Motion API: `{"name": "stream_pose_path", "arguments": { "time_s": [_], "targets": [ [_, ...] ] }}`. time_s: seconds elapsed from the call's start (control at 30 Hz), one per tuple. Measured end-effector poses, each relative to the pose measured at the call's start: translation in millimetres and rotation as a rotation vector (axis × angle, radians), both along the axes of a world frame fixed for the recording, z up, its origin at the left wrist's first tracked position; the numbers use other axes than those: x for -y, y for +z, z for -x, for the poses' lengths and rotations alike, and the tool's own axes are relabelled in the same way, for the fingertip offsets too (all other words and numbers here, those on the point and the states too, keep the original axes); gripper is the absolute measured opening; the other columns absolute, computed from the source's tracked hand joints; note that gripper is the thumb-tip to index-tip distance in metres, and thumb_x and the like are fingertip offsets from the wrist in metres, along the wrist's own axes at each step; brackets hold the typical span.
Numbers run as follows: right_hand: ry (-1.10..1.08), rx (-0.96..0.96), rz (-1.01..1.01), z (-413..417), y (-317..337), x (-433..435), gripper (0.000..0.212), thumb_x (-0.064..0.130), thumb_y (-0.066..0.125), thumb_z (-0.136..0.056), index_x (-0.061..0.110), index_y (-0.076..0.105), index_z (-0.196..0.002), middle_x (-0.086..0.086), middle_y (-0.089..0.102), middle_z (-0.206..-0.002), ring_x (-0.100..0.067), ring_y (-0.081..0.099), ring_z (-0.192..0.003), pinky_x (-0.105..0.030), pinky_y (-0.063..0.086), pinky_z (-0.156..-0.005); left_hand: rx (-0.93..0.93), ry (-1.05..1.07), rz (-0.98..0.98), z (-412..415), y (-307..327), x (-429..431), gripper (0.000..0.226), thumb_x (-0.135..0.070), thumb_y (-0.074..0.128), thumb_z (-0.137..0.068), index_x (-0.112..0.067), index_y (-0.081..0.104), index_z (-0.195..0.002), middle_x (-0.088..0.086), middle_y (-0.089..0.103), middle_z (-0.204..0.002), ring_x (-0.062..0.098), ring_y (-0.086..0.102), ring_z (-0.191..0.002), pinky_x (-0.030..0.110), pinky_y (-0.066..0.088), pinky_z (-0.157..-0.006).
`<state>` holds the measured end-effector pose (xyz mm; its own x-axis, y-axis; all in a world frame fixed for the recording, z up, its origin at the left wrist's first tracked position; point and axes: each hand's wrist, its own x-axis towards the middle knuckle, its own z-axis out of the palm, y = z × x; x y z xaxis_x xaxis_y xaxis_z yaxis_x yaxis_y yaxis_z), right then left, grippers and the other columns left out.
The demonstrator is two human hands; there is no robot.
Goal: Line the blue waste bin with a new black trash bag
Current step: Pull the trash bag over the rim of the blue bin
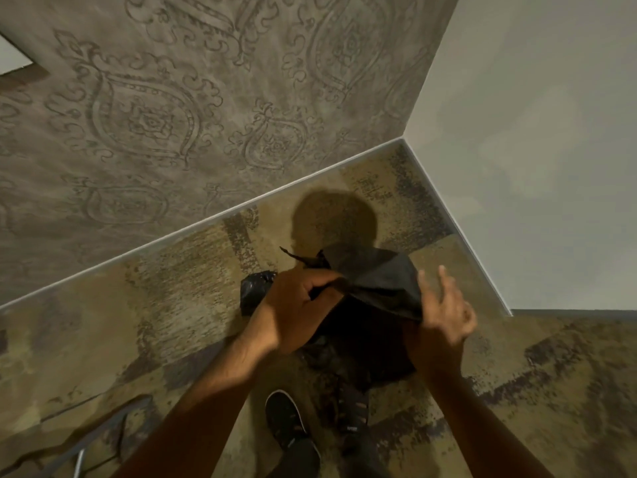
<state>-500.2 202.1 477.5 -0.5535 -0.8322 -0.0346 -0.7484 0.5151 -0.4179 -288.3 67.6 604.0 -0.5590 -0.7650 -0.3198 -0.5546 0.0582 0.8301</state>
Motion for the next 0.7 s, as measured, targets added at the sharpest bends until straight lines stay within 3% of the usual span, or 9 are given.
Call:
{"name": "stream_pose_path", "arguments": {
  "time_s": [0.03, 0.1, 0.17, 0.23, 0.37, 0.53, 0.63, 0.7],
  "targets": [
    [0.005, 0.049, 0.001, 9.2, -10.5, -0.7, 0.057, 0.011, 0.068, -0.090, 0.018, 0.061, -0.146, -0.014, 0.045, -0.163, -0.044, 0.050, -0.141, -0.066, 0.027, -0.119, 0.004, 0.002, 0.008, -2.7, -5.8, -3.6, 0.023, -0.031, 0.058, -0.104, -0.033, 0.079, -0.115, -0.028, 0.073, -0.086, -0.007, 0.069, -0.079, 0.007, 0.044, -0.067],
    [-0.002, 0.173, 0.058, 21.4, -23.6, -5.3, 0.048, -0.007, 0.067, -0.086, 0.012, 0.073, -0.130, -0.015, 0.060, -0.149, -0.043, 0.060, -0.132, -0.050, 0.024, -0.126, 0.014, 0.010, 0.018, -10.1, -22.6, -9.9, 0.024, -0.029, 0.059, -0.103, -0.032, 0.078, -0.118, -0.032, 0.072, -0.086, -0.009, 0.068, -0.076, 0.007, 0.045, -0.063],
    [-0.013, 0.233, 0.124, 27.4, -28.4, -6.7, 0.050, -0.019, 0.063, -0.084, 0.008, 0.075, -0.125, -0.017, 0.066, -0.141, -0.039, 0.064, -0.128, -0.047, 0.033, -0.125, 0.056, 0.009, 0.039, -18.9, -48.7, -15.1, 0.026, -0.027, 0.061, -0.102, -0.030, 0.077, -0.123, -0.023, 0.077, -0.098, -0.009, 0.068, -0.078, 0.006, 0.049, -0.066],
    [-0.018, 0.264, 0.113, 27.6, -35.6, -8.1, 0.049, -0.019, 0.061, -0.084, 0.006, 0.076, -0.124, -0.017, 0.069, -0.137, -0.035, 0.067, -0.125, -0.053, 0.048, -0.115, 0.116, -0.032, 0.066, -27.7, -76.0, -19.4, 0.029, -0.032, 0.059, -0.102, -0.029, 0.075, -0.126, -0.012, 0.079, -0.111, -0.008, 0.067, -0.087, 0.005, 0.049, -0.077],
    [-0.078, 0.321, -0.085, 21.3, -44.1, -3.3, 0.047, 0.004, 0.052, -0.087, 0.012, 0.076, -0.127, -0.014, 0.071, -0.135, -0.035, 0.065, -0.126, -0.057, 0.049, -0.112, 0.221, -0.085, 0.065, -40.4, -128.9, -24.8, 0.046, -0.051, 0.042, -0.100, -0.031, 0.073, -0.128, -0.006, 0.076, -0.121, 0.013, 0.071, -0.107, 0.028, 0.056, -0.092],
    [-0.161, 0.296, -0.152, 20.9, -47.4, 14.9, 0.038, -0.008, 0.059, -0.092, 0.005, 0.076, -0.124, -0.016, 0.075, -0.122, -0.035, 0.068, -0.114, -0.049, 0.052, -0.104, 0.255, 0.155, 0.057, -49.3, -174.7, -22.7, 0.028, -0.029, 0.056, -0.104, -0.023, 0.074, -0.125, 0.000, 0.076, -0.118, 0.020, 0.071, -0.106, 0.030, 0.054, -0.089],
    [-0.193, 0.548, -0.225, 39.3, -55.3, 37.9, 0.031, -0.014, 0.054, -0.095, 0.002, 0.079, -0.102, -0.001, 0.076, -0.099, -0.020, 0.069, -0.096, -0.033, 0.053, -0.092, 0.257, 0.267, -0.020, -46.6, -193.3, -4.0, 0.025, -0.025, 0.055, -0.105, -0.025, 0.073, -0.122, -0.004, 0.075, -0.114, 0.016, 0.069, -0.101, 0.033, 0.056, -0.088],
    [-0.197, 0.711, -0.295, 53.2, -57.7, 56.4, 0.027, -0.011, 0.056, -0.097, 0.003, 0.074, -0.083, -0.004, 0.074, -0.086, -0.020, 0.068, -0.082, -0.029, 0.055, -0.079, 0.228, 0.360, -0.124, -43.4, -206.3, 16.6, 0.020, -0.022, 0.059, -0.103, -0.027, 0.075, -0.114, -0.008, 0.073, -0.104, 0.013, 0.069, -0.096, 0.030, 0.055, -0.086]
  ]
}}
